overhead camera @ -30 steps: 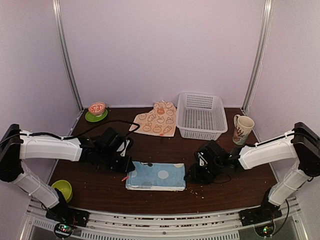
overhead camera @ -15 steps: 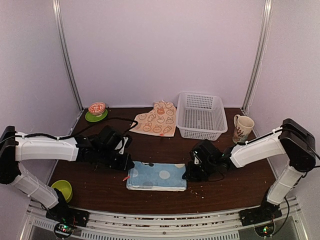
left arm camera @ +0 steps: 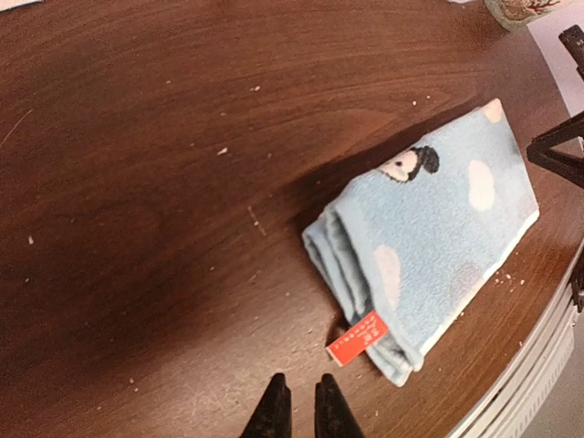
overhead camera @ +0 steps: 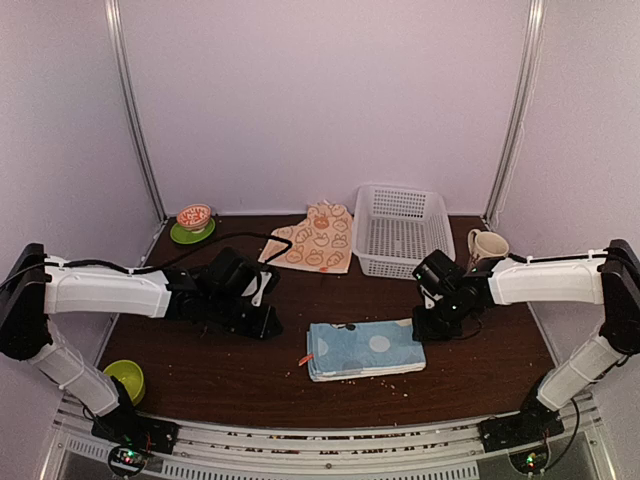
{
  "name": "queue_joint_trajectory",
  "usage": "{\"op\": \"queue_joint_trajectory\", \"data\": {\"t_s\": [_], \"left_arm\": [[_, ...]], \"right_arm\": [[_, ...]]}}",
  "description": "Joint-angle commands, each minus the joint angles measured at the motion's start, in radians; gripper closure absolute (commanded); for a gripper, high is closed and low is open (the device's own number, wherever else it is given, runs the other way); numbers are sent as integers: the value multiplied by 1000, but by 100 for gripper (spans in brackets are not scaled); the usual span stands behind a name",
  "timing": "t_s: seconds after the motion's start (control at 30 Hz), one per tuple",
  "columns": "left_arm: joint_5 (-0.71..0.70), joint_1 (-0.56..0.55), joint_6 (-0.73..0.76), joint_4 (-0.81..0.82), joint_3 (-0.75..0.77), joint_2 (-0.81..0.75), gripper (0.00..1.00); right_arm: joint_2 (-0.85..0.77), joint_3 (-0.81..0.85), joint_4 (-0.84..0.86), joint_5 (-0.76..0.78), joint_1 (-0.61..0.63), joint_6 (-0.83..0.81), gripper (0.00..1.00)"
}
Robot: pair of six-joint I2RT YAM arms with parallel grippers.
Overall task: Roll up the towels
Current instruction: Smooth out the towel at the center of the board, then roll the towel at the center of the board.
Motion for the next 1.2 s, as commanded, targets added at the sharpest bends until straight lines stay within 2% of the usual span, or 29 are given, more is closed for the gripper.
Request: {"op": "queue_joint_trajectory", "data": {"t_s": [0.0, 0.07, 0.13, 0.3, 0.43, 0.67, 0.87, 1.03, 1.17], "left_arm": [[56, -21, 41, 72, 104, 67, 89], [65, -28, 51, 70, 151, 95, 89], [85, -36, 61, 69, 206, 138, 89], [101, -52, 77, 36, 295, 246, 89], [105, -56, 70, 19, 317, 311, 89], [99, -61, 46, 2, 320, 382, 90], [72, -63, 27, -12, 300, 410, 91], [70, -64, 22, -13, 294, 430, 92], [73, -67, 23, -13, 292, 446, 92]], "right_arm": [[-57, 42, -110, 64, -16, -49, 56], [-105, 15, -78, 56, -18, -5, 48], [-150, -40, -9, 28, -20, 48, 47], [-210, -246, 240, -89, -23, 162, 49], [-222, -350, 418, -135, -23, 238, 50], [-171, -392, 504, -164, -23, 269, 54], [-147, -419, 491, -165, -23, 265, 65], [-164, -421, 458, -138, -23, 243, 88], [-215, -365, 336, -60, -16, 192, 96]]}}
